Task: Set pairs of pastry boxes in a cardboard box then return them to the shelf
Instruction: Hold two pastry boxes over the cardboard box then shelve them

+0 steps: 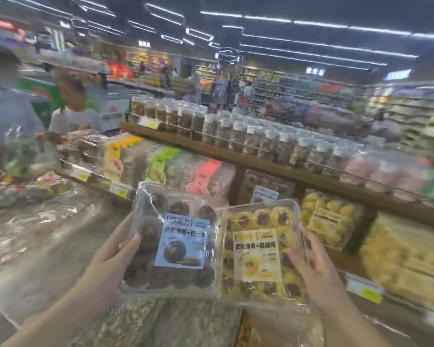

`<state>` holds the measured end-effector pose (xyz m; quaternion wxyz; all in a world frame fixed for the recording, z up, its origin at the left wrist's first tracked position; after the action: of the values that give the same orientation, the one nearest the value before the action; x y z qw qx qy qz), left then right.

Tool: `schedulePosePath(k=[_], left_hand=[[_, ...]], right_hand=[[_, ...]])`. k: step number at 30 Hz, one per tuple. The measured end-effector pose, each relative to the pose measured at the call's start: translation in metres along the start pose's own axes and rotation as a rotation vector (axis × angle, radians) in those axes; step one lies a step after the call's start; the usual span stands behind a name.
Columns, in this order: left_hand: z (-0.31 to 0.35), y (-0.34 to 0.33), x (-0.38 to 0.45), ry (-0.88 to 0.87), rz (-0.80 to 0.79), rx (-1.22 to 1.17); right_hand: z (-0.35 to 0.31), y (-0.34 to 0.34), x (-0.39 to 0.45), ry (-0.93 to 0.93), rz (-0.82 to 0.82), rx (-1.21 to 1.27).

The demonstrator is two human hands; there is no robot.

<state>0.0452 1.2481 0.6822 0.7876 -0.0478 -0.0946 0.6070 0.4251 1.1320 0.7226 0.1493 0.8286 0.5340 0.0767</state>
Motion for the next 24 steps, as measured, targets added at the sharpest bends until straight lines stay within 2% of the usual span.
schedulePosePath(k=[5,7,10,13,19,24], left_hand=[[-0.030,-0.063,0.046,0.099,-0.055,-0.009],[-0.039,-0.091,0.062,0.091,-0.094,0.026],[-0.055,-0.130,0.086,0.058,-0.056,0.066],[-0.069,-0.174,0.094,0.092,-0.101,0.107],[-0.082,-0.229,0.128,0.082,-0.065,0.085],[-0.100,-0.237,0.184,0.100,-0.030,0.127]], right_hand=[[0.029,0.064,-0.006,-0.058,0.191,-0.076],[0.039,0.090,-0.011,-0.084,0.246,-0.060],[0.051,0.131,-0.011,-0.083,0.308,-0.044],[0.069,0.169,-0.001,-0.106,0.329,-0.028],[0.092,0.221,0.035,-0.156,0.373,-0.013],[0.095,0.232,0.072,-0.107,0.368,-0.033]])
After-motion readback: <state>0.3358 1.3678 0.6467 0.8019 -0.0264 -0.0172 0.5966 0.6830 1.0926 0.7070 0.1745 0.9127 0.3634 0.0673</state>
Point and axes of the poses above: each hand's wrist, its own x-axis towards the middle knuckle, its own y-axis out of the back of the hand, z = x × y, the point moved 8 cm from there along x, towards the middle knuckle, and after that the axes turned 2 degrees about -y, right-handed, at the moved point
